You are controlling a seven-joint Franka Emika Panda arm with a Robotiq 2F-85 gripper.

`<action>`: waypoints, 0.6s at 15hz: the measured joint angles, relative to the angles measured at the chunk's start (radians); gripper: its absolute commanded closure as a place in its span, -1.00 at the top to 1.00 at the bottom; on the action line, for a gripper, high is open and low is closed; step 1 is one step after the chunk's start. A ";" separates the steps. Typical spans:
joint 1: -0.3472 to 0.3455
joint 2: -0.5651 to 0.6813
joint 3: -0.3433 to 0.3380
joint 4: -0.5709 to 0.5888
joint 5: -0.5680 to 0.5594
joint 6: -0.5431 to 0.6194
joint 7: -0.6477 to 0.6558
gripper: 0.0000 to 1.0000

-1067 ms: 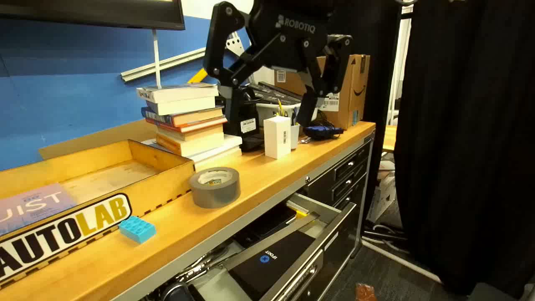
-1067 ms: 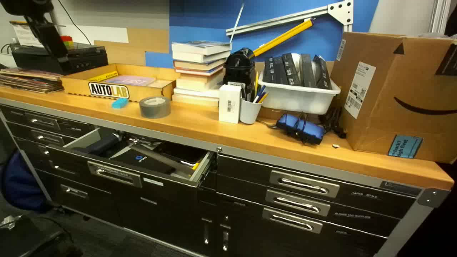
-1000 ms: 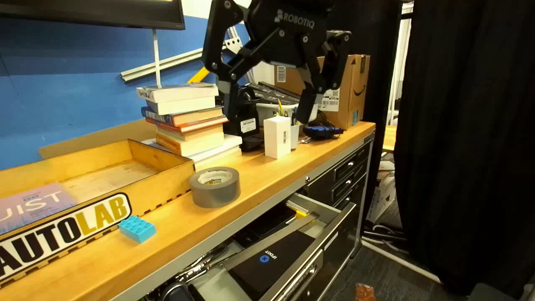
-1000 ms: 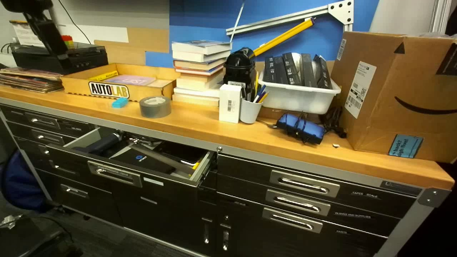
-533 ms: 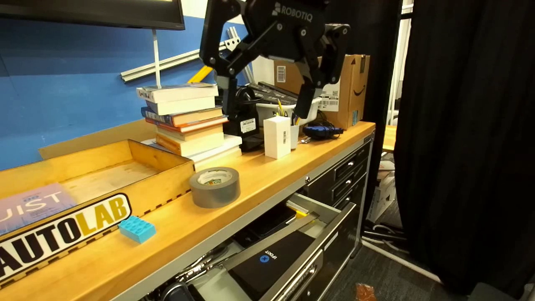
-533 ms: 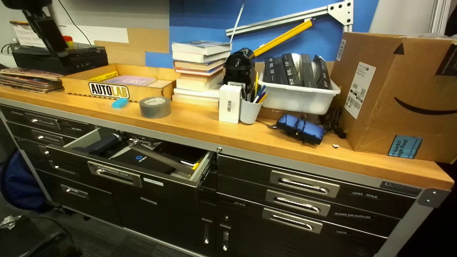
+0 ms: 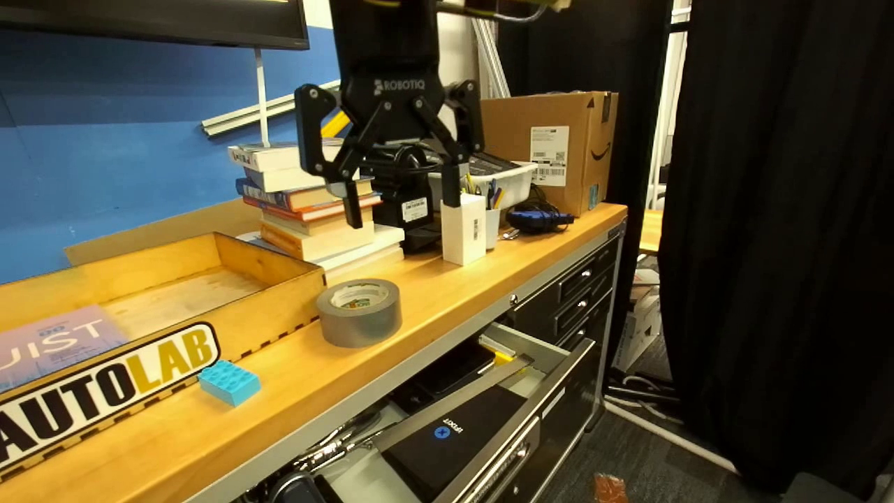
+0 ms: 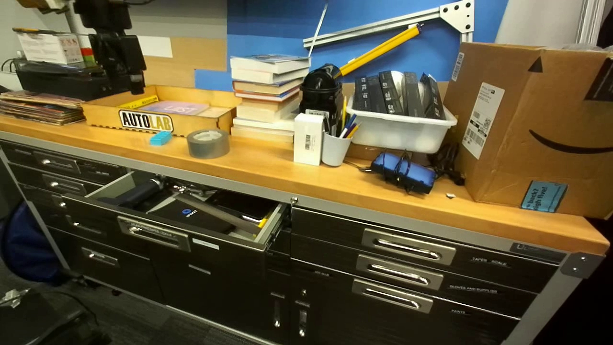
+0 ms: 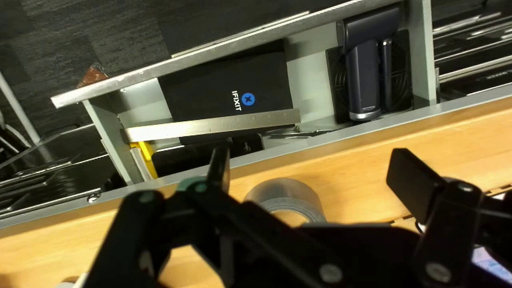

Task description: Put the blue object in the open drawer then close the drawer

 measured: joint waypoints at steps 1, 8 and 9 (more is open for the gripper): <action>0.000 0.065 0.006 0.050 -0.006 -0.013 -0.028 1.00; 0.133 0.498 -0.029 0.356 -0.023 -0.016 -0.180 1.00; 0.162 0.549 -0.038 0.395 -0.023 -0.016 -0.194 1.00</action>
